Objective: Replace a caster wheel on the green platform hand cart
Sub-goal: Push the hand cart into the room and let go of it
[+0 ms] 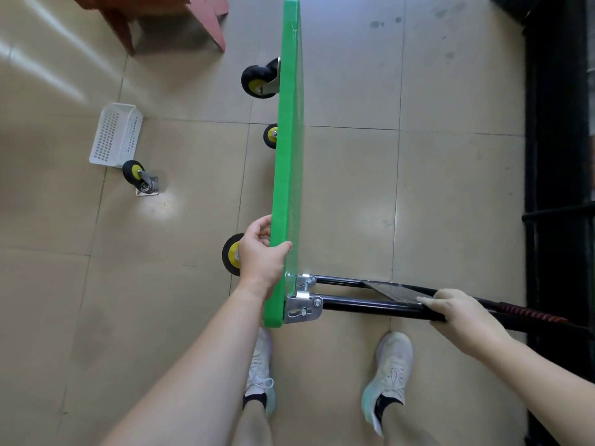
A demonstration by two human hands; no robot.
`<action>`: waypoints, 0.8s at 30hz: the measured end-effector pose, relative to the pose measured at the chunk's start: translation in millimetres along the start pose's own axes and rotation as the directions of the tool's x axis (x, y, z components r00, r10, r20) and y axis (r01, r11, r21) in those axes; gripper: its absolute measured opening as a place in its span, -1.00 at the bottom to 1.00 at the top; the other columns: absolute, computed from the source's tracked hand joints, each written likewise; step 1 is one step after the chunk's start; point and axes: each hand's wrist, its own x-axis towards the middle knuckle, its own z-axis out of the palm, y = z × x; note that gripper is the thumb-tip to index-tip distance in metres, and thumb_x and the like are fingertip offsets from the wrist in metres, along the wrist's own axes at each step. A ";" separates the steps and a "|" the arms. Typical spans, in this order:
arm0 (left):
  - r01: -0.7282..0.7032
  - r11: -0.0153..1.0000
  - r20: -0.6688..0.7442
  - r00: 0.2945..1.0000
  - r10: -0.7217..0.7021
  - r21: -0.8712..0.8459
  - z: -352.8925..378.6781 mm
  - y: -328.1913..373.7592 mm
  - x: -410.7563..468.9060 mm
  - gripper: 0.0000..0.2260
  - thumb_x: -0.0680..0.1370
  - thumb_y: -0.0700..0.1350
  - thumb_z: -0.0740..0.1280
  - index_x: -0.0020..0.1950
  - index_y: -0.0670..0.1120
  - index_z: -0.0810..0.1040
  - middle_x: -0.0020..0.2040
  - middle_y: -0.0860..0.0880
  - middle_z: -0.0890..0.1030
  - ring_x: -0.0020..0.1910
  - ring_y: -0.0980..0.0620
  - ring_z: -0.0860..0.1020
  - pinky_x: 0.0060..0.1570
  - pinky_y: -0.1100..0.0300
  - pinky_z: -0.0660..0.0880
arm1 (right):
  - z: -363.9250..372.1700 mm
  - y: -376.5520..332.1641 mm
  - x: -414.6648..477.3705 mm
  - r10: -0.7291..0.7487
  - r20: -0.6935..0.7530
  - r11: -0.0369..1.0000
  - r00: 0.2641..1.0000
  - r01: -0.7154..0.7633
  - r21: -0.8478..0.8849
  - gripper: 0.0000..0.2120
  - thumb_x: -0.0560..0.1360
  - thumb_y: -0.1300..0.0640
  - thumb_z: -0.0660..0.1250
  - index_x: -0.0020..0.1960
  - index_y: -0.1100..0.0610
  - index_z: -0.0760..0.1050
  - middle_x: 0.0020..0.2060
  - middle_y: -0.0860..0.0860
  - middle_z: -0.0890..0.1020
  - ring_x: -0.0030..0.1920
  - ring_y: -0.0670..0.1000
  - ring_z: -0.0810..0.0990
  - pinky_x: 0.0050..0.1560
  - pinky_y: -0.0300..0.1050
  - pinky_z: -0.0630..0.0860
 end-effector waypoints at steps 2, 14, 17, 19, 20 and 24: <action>0.012 1.000 0.004 1.000 -0.012 -0.013 -11.8 -2.6 5.8 -0.47 0.41 -0.45 0.50 0.31 -0.11 0.56 -0.09 0.04 0.63 -0.22 0.20 0.59 -0.06 0.21 0.64 | 1.9 -13.7 -0.5 -0.003 -0.010 1.000 1.000 0.003 0.025 -0.53 0.47 0.20 0.44 0.36 -0.02 0.55 -0.10 -0.10 0.54 0.07 0.06 0.54 0.01 -0.11 0.47; 0.073 0.988 -0.017 0.997 -0.076 -0.134 -132.7 2.3 48.6 -0.41 0.43 -0.50 0.46 0.43 -0.17 0.53 -0.02 0.06 0.70 -0.10 0.10 0.69 0.15 -0.03 0.64 | 11.8 -131.5 32.6 -0.103 -0.089 0.991 0.991 0.110 0.080 -0.56 0.38 0.24 0.56 0.25 0.10 0.63 0.02 0.00 0.71 0.07 0.07 0.62 0.00 -0.21 0.41; 0.086 0.988 -0.026 0.996 -0.090 -0.126 -167.2 -5.1 64.5 -0.39 0.43 -0.50 0.46 0.45 -0.16 0.52 0.05 -0.01 0.71 -0.04 0.07 0.69 0.17 -0.07 0.63 | 18.1 -165.5 43.3 -0.101 -0.047 0.989 0.994 0.105 0.104 -0.56 0.46 0.18 0.49 0.33 0.06 0.58 0.10 -0.03 0.68 0.16 0.04 0.56 0.08 -0.20 0.42; 0.101 0.985 -0.031 0.994 -0.106 -0.137 -189.2 -8.2 72.5 -0.38 0.44 -0.50 0.45 0.47 -0.16 0.49 0.13 -0.07 0.70 0.07 0.00 0.69 0.20 -0.09 0.62 | 22.9 -187.1 49.0 -0.093 -0.031 0.988 0.995 0.096 0.120 -0.56 0.47 0.15 0.48 0.35 0.03 0.56 0.11 -0.05 0.66 0.17 0.02 0.55 0.10 -0.16 0.46; 0.102 0.985 -0.035 0.994 -0.108 -0.140 -199.4 -9.5 75.8 -0.38 0.45 -0.51 0.44 0.48 -0.17 0.48 0.17 -0.09 0.69 0.13 -0.03 0.68 0.21 -0.08 0.62 | 25.6 -197.6 51.6 -0.096 -0.028 0.987 0.995 0.099 0.124 -0.55 0.48 0.15 0.47 0.35 0.02 0.56 0.10 -0.06 0.66 0.18 0.02 0.54 0.10 -0.14 0.47; 0.086 0.987 -0.064 0.993 -0.095 -0.135 -235.4 -12.8 87.8 -0.40 0.46 -0.52 0.42 0.48 -0.19 0.47 0.20 -0.13 0.68 0.14 -0.03 0.67 0.16 0.01 0.63 | 36.5 -235.8 64.9 -0.120 -0.021 0.986 0.993 0.122 0.118 -0.55 0.51 0.12 0.44 0.39 -0.03 0.52 0.08 -0.09 0.63 0.16 0.00 0.51 0.08 -0.10 0.50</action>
